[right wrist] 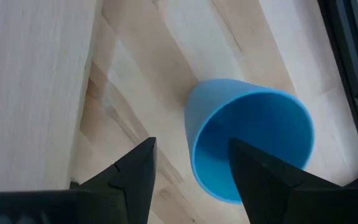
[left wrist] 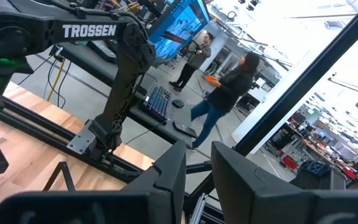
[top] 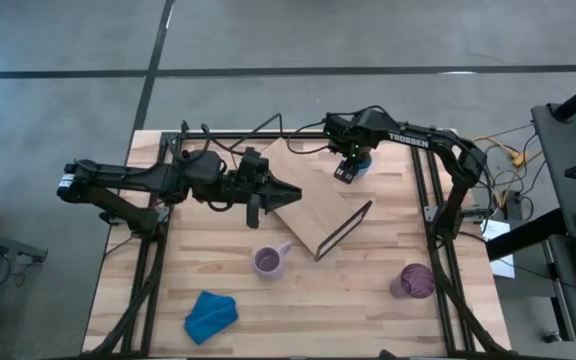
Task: Stack small to large cups/mugs on shelf
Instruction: Put the blue cup on the shelf
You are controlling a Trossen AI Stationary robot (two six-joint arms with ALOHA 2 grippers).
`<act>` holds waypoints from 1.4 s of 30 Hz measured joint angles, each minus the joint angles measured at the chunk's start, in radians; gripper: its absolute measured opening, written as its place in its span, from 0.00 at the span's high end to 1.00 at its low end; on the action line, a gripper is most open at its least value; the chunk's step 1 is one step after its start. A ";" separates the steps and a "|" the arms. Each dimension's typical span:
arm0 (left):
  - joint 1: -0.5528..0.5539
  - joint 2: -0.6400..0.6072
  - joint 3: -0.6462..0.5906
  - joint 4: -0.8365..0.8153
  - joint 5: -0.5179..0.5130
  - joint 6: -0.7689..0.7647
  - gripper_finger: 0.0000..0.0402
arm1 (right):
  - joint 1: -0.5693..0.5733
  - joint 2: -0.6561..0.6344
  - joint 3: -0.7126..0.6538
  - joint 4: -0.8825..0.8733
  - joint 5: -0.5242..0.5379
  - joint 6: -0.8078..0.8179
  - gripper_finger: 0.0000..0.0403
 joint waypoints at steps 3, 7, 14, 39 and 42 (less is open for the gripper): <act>0.000 0.000 0.000 0.000 0.000 0.000 0.85 | 0.000 0.003 0.000 0.009 0.001 0.001 0.52; 0.000 0.000 0.000 0.000 0.000 0.000 0.85 | 0.000 0.003 0.000 0.015 0.001 0.011 0.52; 0.000 0.000 0.000 0.000 0.000 0.000 0.85 | 0.000 0.003 -0.010 0.023 0.001 0.016 0.54; 0.000 0.000 0.000 0.000 0.020 0.000 0.85 | 0.000 0.003 -0.063 0.090 0.002 0.057 0.73; 0.000 0.000 0.000 0.000 0.024 0.000 0.85 | 0.000 0.003 -0.067 0.100 0.009 0.057 0.79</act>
